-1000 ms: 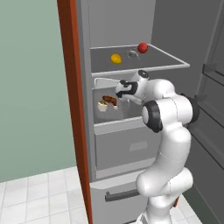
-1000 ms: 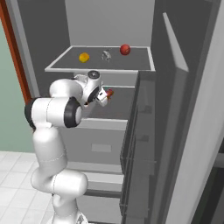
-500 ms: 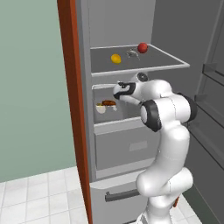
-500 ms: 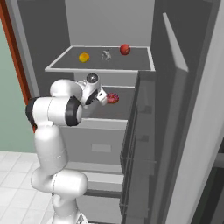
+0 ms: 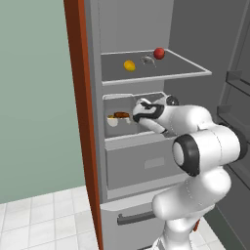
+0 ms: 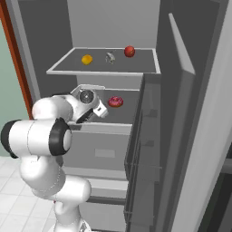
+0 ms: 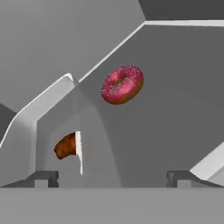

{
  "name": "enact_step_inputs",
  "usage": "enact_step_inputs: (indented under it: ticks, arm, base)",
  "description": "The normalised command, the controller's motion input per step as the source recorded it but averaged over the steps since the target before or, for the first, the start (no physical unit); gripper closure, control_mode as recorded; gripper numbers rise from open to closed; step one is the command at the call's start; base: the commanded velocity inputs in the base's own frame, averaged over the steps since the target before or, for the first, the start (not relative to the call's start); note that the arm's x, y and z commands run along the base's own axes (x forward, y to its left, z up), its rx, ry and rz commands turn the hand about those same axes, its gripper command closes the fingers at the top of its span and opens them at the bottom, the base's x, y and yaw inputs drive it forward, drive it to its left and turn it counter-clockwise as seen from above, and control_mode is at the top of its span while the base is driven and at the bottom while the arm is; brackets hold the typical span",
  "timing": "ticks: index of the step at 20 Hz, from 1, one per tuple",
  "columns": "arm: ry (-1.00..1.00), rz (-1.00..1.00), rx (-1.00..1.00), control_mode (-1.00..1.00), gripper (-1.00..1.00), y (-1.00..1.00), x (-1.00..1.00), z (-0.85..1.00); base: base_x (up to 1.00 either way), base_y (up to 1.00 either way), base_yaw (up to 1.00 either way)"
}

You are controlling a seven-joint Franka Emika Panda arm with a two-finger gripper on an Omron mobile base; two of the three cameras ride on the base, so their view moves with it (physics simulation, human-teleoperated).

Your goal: Place the tupperware on the second highest shelf of the fridge. Make space for the tupperware among the existing items by rearranging them on the shelves if needed. Close the fridge door when finished.

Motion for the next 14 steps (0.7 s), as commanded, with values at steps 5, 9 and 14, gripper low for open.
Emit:
enact_step_inputs:
  ticks: [5, 9, 14]
  arm:
    - [0.01, 0.0, -0.08, -1.0, -1.0, -0.57, -1.0, 0.21]
    - [0.29, 0.01, -0.38, -1.0, -1.0, -0.02, -0.94, 0.14]
    - [0.5, 0.01, -0.42, -1.0, -1.0, 0.0, -0.77, 0.04]
  base:
    - [0.0, 0.0, 0.0]
    - [0.0, 0.0, 0.0]
    - [0.0, 0.0, 0.0]
